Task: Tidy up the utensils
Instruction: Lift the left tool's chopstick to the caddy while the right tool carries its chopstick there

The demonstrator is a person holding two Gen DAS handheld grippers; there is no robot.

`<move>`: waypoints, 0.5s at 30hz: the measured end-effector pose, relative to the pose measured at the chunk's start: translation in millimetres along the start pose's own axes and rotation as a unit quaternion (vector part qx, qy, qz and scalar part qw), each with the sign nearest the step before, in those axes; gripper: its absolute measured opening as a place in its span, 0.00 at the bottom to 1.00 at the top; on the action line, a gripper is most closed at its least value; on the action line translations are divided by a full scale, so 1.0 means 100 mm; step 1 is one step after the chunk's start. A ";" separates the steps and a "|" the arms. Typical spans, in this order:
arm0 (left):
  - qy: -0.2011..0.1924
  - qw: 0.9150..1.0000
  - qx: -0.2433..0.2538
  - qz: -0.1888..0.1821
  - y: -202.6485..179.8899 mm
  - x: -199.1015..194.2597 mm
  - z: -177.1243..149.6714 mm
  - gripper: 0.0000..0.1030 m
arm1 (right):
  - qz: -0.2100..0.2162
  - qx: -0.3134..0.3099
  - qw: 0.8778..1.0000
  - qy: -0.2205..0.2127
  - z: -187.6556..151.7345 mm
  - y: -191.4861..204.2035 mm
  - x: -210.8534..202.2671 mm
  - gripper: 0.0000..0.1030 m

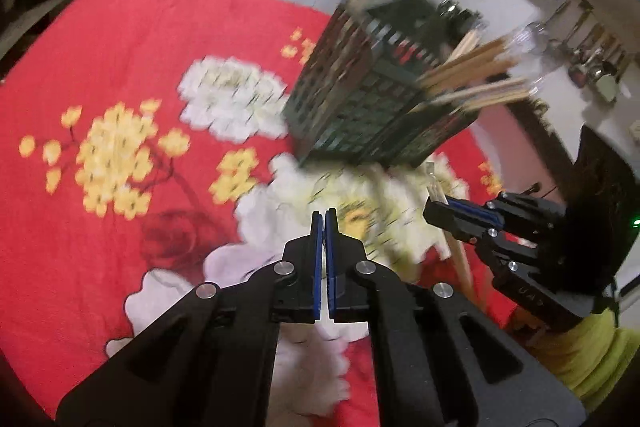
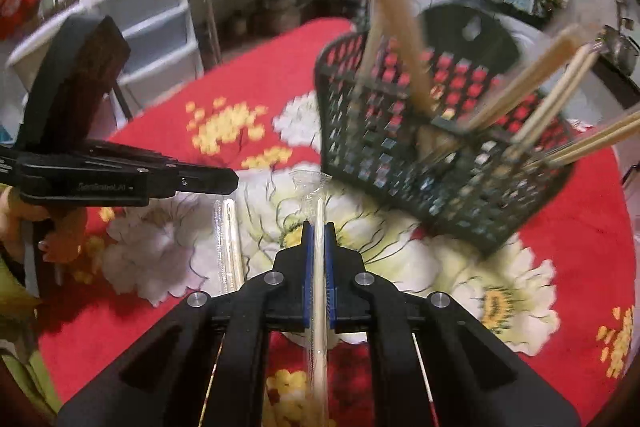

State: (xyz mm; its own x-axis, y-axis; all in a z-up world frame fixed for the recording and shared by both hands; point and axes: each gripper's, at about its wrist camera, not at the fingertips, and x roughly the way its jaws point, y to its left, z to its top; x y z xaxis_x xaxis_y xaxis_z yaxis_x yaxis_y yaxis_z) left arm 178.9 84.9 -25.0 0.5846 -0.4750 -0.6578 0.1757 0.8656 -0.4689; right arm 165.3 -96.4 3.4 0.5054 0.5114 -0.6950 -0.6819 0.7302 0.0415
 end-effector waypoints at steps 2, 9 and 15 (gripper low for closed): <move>-0.013 1.000 0.013 -0.007 -0.12 -0.10 0.08 0.00 | -0.002 0.007 1.000 -0.024 0.05 -0.07 -0.18 0.05; -0.054 0.996 0.063 -0.036 -0.66 -0.37 0.26 0.00 | -0.015 0.035 0.994 -0.104 0.15 -0.30 -0.82 0.05; -0.075 0.990 0.103 -0.062 -1.04 -0.51 0.36 0.00 | -0.030 0.045 0.987 -0.150 0.23 -0.42 -1.13 0.05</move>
State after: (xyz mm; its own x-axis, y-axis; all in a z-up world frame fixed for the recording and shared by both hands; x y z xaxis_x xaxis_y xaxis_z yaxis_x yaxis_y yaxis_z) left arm 159.6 24.4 78.5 0.6570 -0.5635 -0.5008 0.4014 0.8238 -0.4004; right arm 148.9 -173.9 96.9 0.6860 0.5678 -0.4549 -0.6033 0.7935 0.0806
